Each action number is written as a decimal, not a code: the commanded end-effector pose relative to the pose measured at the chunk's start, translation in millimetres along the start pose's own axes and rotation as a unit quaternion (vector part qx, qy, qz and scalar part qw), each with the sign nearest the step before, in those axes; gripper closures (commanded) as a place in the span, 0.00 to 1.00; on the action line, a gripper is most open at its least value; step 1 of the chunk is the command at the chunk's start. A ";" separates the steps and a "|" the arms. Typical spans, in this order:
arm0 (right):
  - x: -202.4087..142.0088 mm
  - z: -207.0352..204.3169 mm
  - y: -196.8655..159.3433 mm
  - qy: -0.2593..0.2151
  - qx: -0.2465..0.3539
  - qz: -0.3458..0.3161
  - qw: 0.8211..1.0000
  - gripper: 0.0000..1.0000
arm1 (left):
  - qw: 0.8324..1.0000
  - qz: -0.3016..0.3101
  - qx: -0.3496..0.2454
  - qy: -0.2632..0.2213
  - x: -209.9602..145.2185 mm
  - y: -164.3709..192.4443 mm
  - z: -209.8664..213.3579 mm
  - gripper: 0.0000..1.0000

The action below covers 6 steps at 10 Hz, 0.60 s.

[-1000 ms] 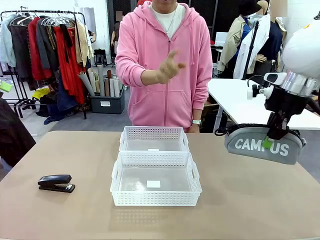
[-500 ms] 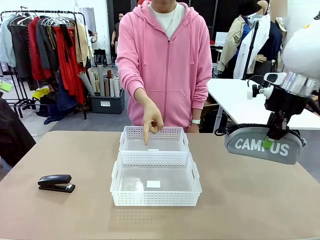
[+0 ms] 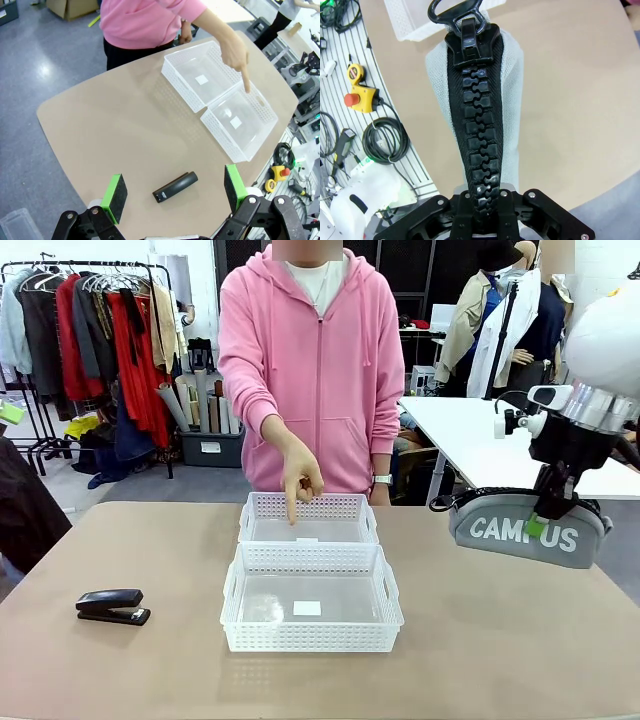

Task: Distribute items into two baskets.
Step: Place the picked Pencil pouch into the Organizing basket as instructed by the person.

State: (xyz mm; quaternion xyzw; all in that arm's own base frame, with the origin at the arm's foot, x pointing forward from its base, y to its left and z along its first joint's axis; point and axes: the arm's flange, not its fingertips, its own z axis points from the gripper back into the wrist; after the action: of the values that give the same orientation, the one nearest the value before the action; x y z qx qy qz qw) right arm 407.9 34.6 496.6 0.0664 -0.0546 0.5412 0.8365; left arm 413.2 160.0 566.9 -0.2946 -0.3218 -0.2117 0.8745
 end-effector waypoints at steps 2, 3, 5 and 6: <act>-0.8 1.9 1.0 -0.004 -0.001 -0.001 1.000 1.00 | 1.000 -0.001 -0.002 -0.006 1.0 -0.4 0.7 0.00; 0.0 0.0 0.0 0.000 0.000 0.000 1.000 1.00 | 1.000 -0.001 -0.002 -0.006 1.0 -0.4 0.7 0.00; 12.2 -3.2 10.7 -0.003 -0.005 0.012 1.000 1.00 | 1.000 -0.001 -0.002 -0.006 1.0 -0.4 0.7 0.00; 19.7 -5.4 19.6 -0.003 -0.007 0.016 1.000 1.00 | 1.000 -0.001 -0.002 -0.006 1.0 -0.4 0.7 0.00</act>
State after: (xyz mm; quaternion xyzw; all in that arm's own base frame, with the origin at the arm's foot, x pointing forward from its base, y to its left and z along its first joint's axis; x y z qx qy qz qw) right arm 405.2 49.0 496.4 0.0653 -0.0524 0.5532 0.8288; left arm 413.2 160.0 566.9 -0.2946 -0.3218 -0.2117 0.8745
